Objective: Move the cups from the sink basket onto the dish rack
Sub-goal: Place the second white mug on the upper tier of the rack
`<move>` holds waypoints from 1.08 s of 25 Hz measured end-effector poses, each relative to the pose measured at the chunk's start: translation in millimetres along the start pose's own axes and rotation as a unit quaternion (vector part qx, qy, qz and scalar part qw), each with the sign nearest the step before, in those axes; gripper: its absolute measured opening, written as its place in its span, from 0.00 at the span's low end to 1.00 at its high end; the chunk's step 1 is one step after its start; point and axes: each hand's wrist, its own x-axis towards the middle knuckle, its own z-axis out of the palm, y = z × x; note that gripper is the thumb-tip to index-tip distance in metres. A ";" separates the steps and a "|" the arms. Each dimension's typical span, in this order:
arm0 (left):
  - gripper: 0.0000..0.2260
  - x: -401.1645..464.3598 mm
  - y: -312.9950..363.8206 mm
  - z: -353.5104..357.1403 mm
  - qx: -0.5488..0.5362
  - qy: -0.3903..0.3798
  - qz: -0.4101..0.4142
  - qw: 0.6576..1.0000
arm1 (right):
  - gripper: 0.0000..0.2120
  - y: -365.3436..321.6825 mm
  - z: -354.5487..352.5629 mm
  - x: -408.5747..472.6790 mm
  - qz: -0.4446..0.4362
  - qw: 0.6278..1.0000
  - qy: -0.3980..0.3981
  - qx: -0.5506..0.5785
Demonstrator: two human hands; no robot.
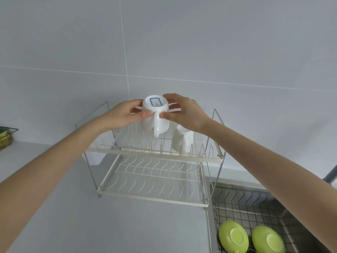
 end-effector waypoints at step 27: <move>0.25 47.6 -113.2 -4.8 0.020 -0.153 -0.146 0.977 | 0.31 63.8 89.4 60.9 0.092 0.978 -0.149 -0.113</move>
